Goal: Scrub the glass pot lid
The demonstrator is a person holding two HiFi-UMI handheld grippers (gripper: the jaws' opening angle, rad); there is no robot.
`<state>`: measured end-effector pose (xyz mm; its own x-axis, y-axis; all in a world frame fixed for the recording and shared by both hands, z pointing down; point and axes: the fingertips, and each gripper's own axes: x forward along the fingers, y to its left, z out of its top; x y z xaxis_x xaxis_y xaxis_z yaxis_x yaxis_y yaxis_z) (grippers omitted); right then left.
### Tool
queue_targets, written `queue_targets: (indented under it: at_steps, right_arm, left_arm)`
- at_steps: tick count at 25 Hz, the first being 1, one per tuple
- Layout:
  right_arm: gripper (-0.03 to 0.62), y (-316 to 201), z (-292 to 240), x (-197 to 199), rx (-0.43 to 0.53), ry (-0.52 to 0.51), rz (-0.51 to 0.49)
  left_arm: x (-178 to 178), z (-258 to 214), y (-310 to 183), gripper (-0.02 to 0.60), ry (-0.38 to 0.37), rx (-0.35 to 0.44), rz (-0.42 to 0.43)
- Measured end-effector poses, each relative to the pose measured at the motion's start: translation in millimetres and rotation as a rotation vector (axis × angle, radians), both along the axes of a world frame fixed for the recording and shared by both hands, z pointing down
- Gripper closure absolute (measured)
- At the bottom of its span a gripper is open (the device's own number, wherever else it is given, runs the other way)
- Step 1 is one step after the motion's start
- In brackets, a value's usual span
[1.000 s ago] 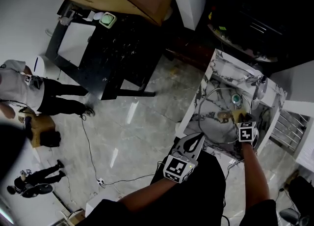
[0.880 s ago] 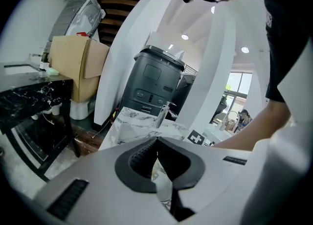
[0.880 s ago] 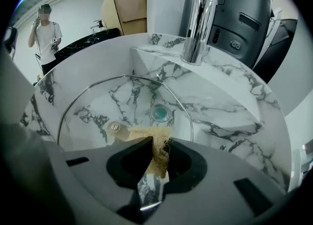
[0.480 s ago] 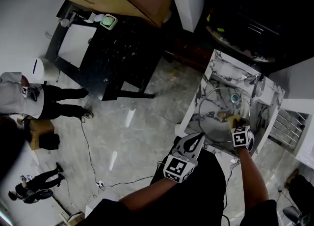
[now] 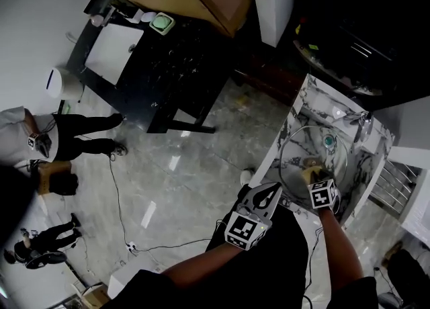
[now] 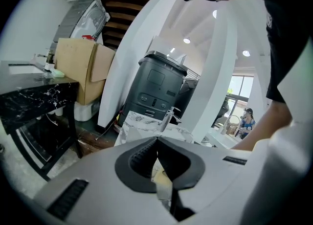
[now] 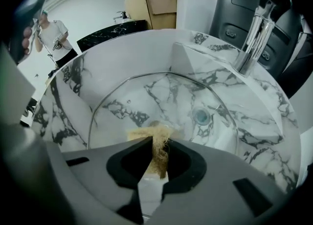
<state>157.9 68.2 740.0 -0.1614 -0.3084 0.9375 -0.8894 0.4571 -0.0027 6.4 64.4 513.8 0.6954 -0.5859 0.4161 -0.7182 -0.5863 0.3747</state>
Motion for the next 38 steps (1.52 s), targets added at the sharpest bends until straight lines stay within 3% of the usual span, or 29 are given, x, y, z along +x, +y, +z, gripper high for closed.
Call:
queue_targets:
  at_steps: [15,26,32,35,38]
  right_arm:
    - [0.523,-37,-2,-65,-0.009,-0.061,0.023]
    - [0.525,-54,-19,-71,-0.014,-0.079,0.057]
    - [0.525,-55,-70,-71,0.103,-0.117,0.153]
    - [0.525,-57,-128,-70,0.236,-0.166,0.233]
    - [0.525,-50,-205,-65,0.41,-0.242,0.348]
  left_arm:
    - [-34,-4,-21,0.565,0.007,0.006,-0.021]
    - [-43,-11,-34,0.566,0.024,-0.013,0.016]
    - [-38,-25,-45,0.565,0.049,0.017,0.038]
    - [-35,-44,-52,0.565,0.069,0.039,0.056]
    - [-25,-75,-57,0.565,0.083,0.124,0.114]
